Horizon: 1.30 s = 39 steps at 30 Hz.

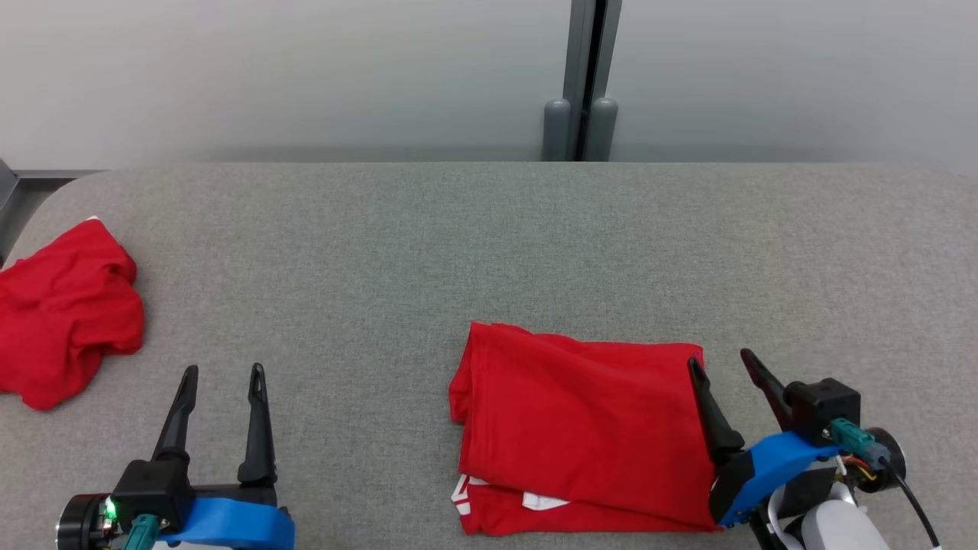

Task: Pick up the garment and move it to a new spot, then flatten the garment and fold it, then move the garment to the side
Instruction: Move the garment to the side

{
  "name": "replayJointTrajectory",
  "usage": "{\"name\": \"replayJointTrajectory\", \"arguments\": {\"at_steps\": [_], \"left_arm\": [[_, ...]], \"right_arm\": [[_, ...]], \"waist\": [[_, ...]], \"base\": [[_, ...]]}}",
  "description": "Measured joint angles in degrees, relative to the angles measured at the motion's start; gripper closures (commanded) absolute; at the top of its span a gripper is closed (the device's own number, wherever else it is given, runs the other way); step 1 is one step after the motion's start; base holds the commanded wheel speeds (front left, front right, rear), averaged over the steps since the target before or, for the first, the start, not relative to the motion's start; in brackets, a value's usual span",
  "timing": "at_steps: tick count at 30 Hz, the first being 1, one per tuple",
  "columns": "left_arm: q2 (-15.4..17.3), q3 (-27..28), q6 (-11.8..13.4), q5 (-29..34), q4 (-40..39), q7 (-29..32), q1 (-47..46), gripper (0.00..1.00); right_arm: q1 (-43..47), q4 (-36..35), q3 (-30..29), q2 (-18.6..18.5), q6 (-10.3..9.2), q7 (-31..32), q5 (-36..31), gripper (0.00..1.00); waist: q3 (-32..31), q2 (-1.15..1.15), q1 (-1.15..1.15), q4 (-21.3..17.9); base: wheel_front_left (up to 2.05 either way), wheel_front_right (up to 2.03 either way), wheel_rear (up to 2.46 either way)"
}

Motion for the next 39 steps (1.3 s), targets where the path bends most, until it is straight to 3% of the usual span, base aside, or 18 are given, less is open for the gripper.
{"name": "replayJointTrajectory", "arguments": {"at_steps": [13,20,21,22,23,24,31,39], "left_arm": [[-0.5,-0.3,0.2,-0.5,1.0,-0.2,-2.2,0.00],[-0.8,-0.5,0.1,-0.5,1.0,-0.2,-2.5,0.00],[-0.8,-0.5,0.1,-0.5,1.0,-0.2,-2.5,0.00],[-0.8,-0.5,0.1,-0.5,1.0,-0.2,-2.5,0.00],[-0.9,-0.5,0.1,-0.5,1.0,-0.2,-2.5,0.00],[-0.9,-0.4,0.1,-0.5,1.0,-0.2,-2.5,0.00],[-1.1,-0.1,0.1,-0.5,0.3,-0.2,-2.5,0.00],[-1.4,-0.2,-0.1,0.2,-2.2,-0.2,-4.9,0.00]], "right_arm": [[-2.6,15.0,1.6,0.0,0.00,-3.2,1.3,0.00],[-5.4,23.0,5.0,0.0,0.00,-5.3,5.3,0.00],[-5.8,24.0,5.7,-0.1,0.00,-5.7,5.8,0.16],[-6.2,24.7,6.4,-0.2,-0.01,-6.1,6.2,0.65],[-6.5,25.3,7.2,-0.3,-0.01,-6.6,7.0,0.96],[-6.7,25.5,7.9,-0.3,-0.01,-7.1,8.1,1.00],[-9.8,26.6,7.0,0.0,0.05,-8.8,6.7,1.00],[-20.2,23.6,7.4,-4.5,0.03,-8.9,3.3,1.00]], "waist": [[2.5,0.00,0.00,0.5],[2.9,-0.01,-0.01,1.0],[3.0,-0.01,-0.01,1.1],[3.0,-0.01,-0.01,1.2],[3.0,-0.01,-0.01,1.3],[3.0,-0.01,-0.01,1.4],[3.4,0.00,-0.01,1.3],[7.3,0.00,0.00,1.2]], "base": [[0.00,0.00,0.00],[0.00,0.00,0.00],[0.00,0.00,0.00],[0.00,0.00,0.00],[0.00,0.00,0.00],[0.00,0.00,0.00],[0.00,0.00,0.00],[0.00,0.00,0.00]]}}
